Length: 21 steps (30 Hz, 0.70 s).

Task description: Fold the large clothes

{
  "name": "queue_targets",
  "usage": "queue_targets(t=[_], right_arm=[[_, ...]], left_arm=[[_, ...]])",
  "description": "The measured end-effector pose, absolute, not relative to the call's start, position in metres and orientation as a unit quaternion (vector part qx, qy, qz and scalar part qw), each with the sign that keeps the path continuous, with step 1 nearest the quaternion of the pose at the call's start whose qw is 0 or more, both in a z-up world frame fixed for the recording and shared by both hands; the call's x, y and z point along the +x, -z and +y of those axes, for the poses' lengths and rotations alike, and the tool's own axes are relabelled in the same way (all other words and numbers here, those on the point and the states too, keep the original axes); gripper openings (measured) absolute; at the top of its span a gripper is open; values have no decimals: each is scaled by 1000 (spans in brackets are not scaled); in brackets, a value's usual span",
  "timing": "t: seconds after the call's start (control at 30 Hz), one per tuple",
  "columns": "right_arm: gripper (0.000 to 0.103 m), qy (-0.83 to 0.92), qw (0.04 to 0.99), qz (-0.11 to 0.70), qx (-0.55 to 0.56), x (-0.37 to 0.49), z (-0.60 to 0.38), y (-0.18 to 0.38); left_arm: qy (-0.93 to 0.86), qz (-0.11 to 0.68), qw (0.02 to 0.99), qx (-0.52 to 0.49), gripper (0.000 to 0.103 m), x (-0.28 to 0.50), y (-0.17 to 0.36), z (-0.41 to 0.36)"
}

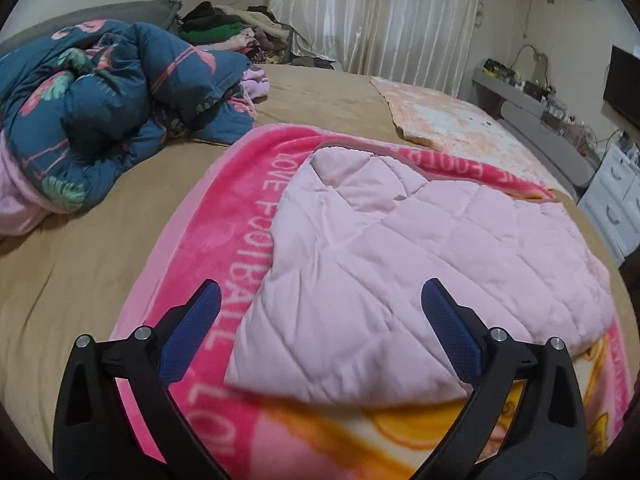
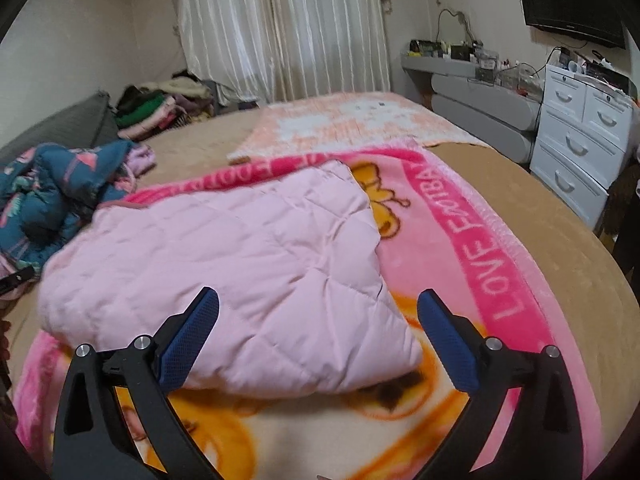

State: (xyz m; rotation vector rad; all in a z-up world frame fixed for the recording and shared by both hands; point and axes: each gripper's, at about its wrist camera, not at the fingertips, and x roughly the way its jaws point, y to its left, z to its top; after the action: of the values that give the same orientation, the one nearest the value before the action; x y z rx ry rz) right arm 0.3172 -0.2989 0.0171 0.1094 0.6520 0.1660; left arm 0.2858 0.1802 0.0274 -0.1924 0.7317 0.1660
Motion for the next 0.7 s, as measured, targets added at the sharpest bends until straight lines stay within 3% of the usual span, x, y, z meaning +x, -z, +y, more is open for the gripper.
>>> queue_targets(t=[0.7], right_arm=[[99,-89,944,301,105,237,-311,-31]], left_arm=[[-76,361,926,-79,94,215,-29,142]])
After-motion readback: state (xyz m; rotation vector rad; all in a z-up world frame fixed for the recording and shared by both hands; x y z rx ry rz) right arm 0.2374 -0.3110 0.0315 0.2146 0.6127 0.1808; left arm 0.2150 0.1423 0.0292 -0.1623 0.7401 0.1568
